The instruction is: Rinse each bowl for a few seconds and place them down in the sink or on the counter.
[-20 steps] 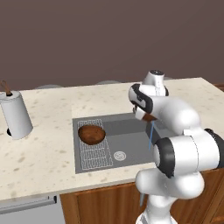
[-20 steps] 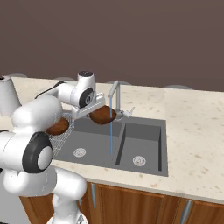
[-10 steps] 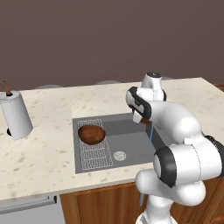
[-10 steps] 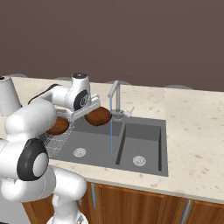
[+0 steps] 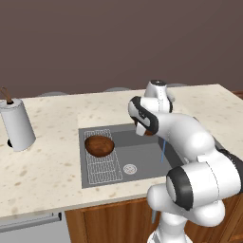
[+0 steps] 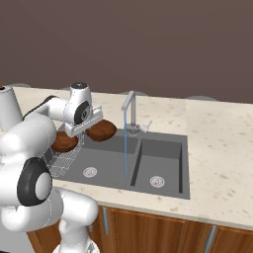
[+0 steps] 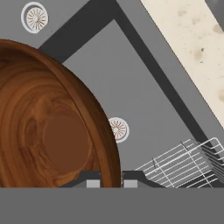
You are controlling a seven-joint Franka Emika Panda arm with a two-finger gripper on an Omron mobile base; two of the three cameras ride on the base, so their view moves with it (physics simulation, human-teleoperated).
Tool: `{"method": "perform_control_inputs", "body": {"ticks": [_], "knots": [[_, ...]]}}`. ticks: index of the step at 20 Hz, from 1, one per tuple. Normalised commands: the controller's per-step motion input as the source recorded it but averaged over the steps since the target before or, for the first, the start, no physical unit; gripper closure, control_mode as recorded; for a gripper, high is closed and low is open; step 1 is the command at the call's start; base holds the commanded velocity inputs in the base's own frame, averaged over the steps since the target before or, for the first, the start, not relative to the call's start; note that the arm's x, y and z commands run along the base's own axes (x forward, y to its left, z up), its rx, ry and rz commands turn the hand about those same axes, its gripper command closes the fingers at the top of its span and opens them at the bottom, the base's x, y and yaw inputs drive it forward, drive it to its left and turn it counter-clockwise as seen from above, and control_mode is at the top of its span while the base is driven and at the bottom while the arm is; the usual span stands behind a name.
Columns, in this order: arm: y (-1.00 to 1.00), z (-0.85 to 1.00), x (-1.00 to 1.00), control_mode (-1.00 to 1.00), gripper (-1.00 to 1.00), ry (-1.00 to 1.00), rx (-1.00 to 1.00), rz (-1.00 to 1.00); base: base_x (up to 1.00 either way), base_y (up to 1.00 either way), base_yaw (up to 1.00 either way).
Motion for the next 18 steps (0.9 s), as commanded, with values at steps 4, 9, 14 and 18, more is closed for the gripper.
{"method": "perform_control_inputs", "body": {"ticks": [4, 9, 14, 18], "knots": [[0.52, 0.00, -0.05, -1.00, 1.00, 0.00, 0.00, 0.15, 0.00, 0.00, 0.00], [0.49, 0.00, -0.04, -1.00, 1.00, 0.00, 0.00, 0.22, 0.00, 0.00, 0.00], [0.49, 0.00, 0.00, -1.00, 1.00, 0.00, 0.00, 0.27, 0.00, 0.00, 0.00], [0.52, 0.00, 0.00, -1.00, 1.00, 0.00, 0.00, 0.28, 0.00, 0.00, 0.00]]}}
